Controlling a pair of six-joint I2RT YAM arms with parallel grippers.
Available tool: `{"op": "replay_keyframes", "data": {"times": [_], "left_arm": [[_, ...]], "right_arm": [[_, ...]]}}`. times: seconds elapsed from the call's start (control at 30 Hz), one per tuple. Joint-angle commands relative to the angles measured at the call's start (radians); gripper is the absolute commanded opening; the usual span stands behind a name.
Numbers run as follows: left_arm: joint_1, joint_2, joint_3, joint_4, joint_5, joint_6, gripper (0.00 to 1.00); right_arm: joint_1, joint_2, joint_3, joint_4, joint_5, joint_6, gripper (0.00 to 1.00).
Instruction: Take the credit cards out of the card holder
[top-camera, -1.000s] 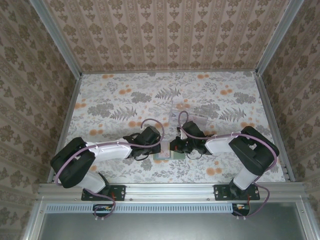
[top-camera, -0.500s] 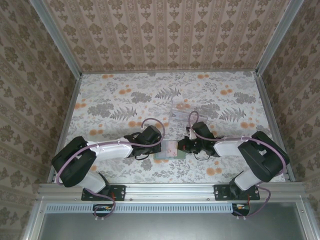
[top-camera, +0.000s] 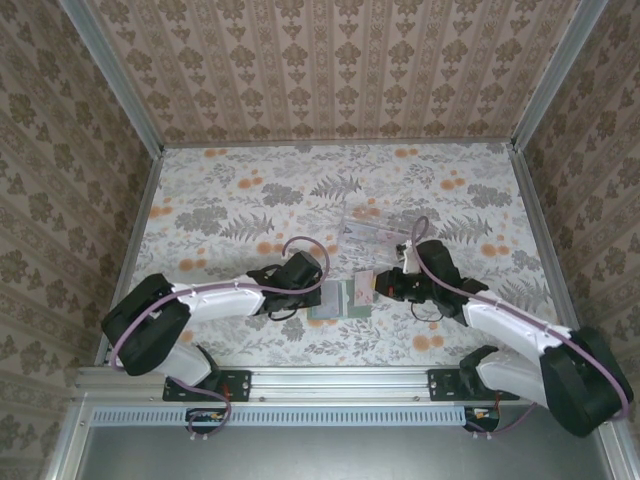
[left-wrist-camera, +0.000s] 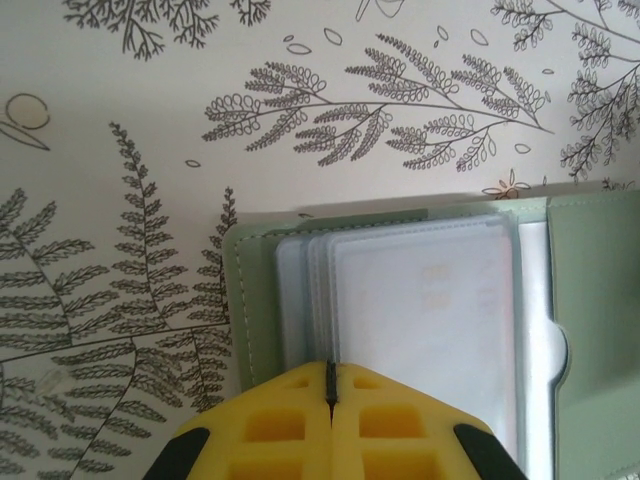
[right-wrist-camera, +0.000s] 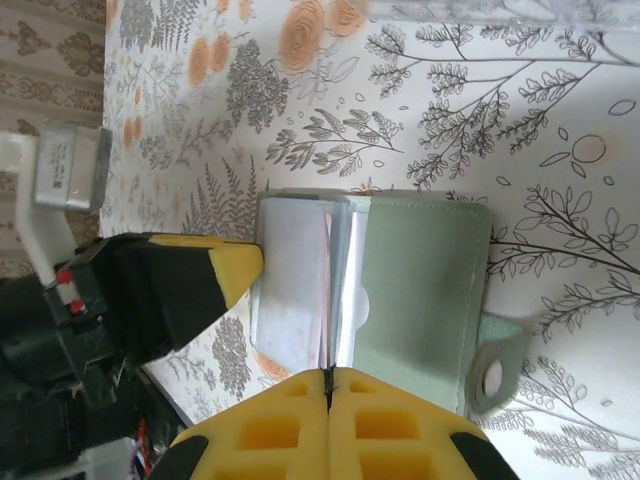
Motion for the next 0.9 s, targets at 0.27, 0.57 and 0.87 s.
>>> {"op": "replay_keyframes", "data": {"times": [0.27,0.57,0.87], "left_arm": [[0.007,-0.263,0.036,-0.112,-0.106,0.082,0.52],[0.027,-0.556,-0.088,-0.127,-0.162,0.104,1.00],[0.038,-0.857,-0.249,-0.145,-0.185,0.080,1.00]], "right_arm": [[0.047,-0.103,0.334,-0.489,0.235,-0.290,0.00],[0.295,0.118,0.655,-0.694,0.641,-0.719,0.00],[0.376,0.282,0.744,-0.718,0.889,-1.210,0.00]]}}
